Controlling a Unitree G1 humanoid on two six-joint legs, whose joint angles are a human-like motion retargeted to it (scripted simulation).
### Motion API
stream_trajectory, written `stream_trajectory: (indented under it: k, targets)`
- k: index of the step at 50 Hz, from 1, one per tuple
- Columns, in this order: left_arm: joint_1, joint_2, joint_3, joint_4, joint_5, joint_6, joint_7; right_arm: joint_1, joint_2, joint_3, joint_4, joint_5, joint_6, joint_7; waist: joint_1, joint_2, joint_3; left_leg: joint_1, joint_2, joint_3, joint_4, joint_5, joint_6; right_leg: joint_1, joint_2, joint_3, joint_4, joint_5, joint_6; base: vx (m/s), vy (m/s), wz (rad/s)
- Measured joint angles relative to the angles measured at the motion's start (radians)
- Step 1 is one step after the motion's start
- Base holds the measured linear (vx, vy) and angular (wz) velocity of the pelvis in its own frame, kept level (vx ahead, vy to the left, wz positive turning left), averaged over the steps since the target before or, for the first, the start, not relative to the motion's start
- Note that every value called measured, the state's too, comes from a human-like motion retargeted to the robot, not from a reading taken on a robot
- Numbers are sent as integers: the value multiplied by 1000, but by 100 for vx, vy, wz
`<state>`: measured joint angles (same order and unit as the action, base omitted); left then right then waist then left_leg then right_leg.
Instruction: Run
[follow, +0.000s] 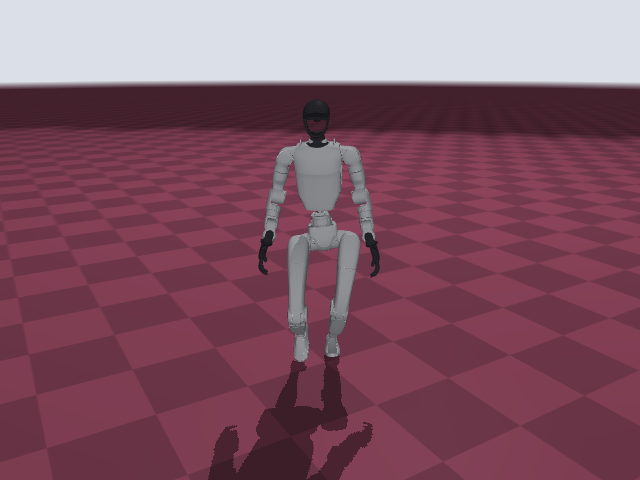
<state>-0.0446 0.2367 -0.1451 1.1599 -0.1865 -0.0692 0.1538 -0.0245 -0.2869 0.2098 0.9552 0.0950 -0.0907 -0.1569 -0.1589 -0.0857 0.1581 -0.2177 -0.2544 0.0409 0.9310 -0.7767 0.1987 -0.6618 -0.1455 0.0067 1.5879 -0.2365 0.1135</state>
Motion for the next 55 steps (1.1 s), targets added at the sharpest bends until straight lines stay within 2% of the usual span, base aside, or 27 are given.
stream_trajectory:
  k: [4,7,10,12,15,19,23,25,27,30,32,35,37,39,42,45,47,50,52,55]
  targets:
    - [-65,24,8,-48,-29,0,31,17,33,-9,70,20,19,10,-45,-4,27,92,-10,-31,-62,-16,9,-107,34,19,-50,19,27,-2,0,16]
    - [-78,20,11,-68,-43,-8,31,44,44,-12,125,35,30,31,-54,27,27,130,34,-47,-54,29,-30,-86,97,2,-133,49,34,0,0,0]
    - [-52,-4,-3,-53,-40,-19,10,82,47,-10,154,42,30,50,-44,50,-1,84,86,-41,39,157,-102,-2,144,-18,-197,59,26,-3,-4,13]
    - [-19,-22,-18,-35,-25,-22,-7,107,46,-8,148,43,24,49,-27,66,-24,-10,135,-23,187,263,-149,72,178,-33,-243,43,14,-7,-5,26]
    - [30,-43,-38,-22,12,-23,-32,133,29,-4,107,36,10,30,18,91,-54,-190,227,17,445,355,-172,204,241,-41,-355,-26,-5,-7,-4,27]
    - [65,-42,-30,-24,39,-19,-63,106,-36,-18,2,9,-7,-4,98,98,-52,-388,299,45,573,294,-139,420,294,-28,-570,-159,-45,-1,-1,5]
    - [85,-45,12,-3,34,-20,-64,19,-95,-36,-77,-21,-24,-59,145,101,-4,-479,316,52,477,176,-110,574,300,-30,-697,-337,-104,-1,0,-21]
    - [92,-50,33,23,38,-22,-59,-13,-103,-49,-93,-30,-31,-80,153,97,4,-473,303,69,409,138,-93,597,282,-29,-689,-362,-98,0,0,0]
    - [101,-54,41,40,41,-21,-61,-12,-90,-49,-87,-24,-32,-82,144,76,-18,-426,255,88,341,155,-85,579,243,-20,-633,-279,-55,-1,2,9]
    - [113,-60,22,42,55,-14,-60,21,-55,-24,-49,-14,-28,-57,111,33,-58,-313,143,98,225,199,-85,460,158,3,-423,-58,26,-5,4,23]
    - [103,-55,5,24,51,-11,-47,36,-34,-14,-13,-2,-22,-34,78,16,-69,-220,78,83,144,200,-80,326,98,6,-240,27,36,0,0,0]
    - [57,-27,-11,-13,15,-15,-26,41,-8,-12,49,22,-2,-10,26,15,-66,-71,26,44,13,140,-58,123,30,-9,-61,-8,-3,0,2,2]
    - [11,-4,-10,-40,-15,-19,-14,43,9,-21,92,31,12,-4,-4,19,-49,22,11,21,-67,68,-32,6,11,-8,-41,-54,-17,1,2,9]
    - [-32,13,-3,-73,-42,-23,-4,48,24,-34,135,35,25,2,-28,16,-25,104,-2,-1,-122,6,-8,-82,14,4,-78,-76,-10,0,0,26]
    - [-78,19,9,-113,-62,-29,3,64,42,-55,197,42,42,15,-49,0,0,214,-26,-37,-174,-30,5,-135,44,39,-171,-88,19,0,-3,26]
    - [-77,1,20,-114,-67,-29,-3,78,46,-62,248,59,50,35,-43,56,5,251,45,-60,-66,-21,-34,-84,142,12,-255,-65,7,0,0,0]
    - [-47,-20,15,-89,-60,-27,-23,95,40,-61,255,68,51,43,-32,110,-14,193,126,-64,112,93,-97,-25,223,-17,-319,-45,-9,-2,-3,3]
    - [10,-49,-13,-54,-31,-20,-65,108,21,-51,214,75,46,39,0,173,-47,-7,264,-34,468,346,-166,71,312,-42,-427,-85,-50,-6,-5,14]
    - [25,-48,-27,-47,-10,-14,-86,96,-8,-46,162,66,38,30,35,180,-58,-159,336,-4,633,362,-141,162,340,-35,-516,-132,-67,-3,-4,23]
    - [41,-42,-22,-47,14,-9,-95,66,-55,-49,74,47,21,7,94,161,-54,-348,377,33,704,267,-92,332,351,-13,-634,-190,-76,0,0,0]
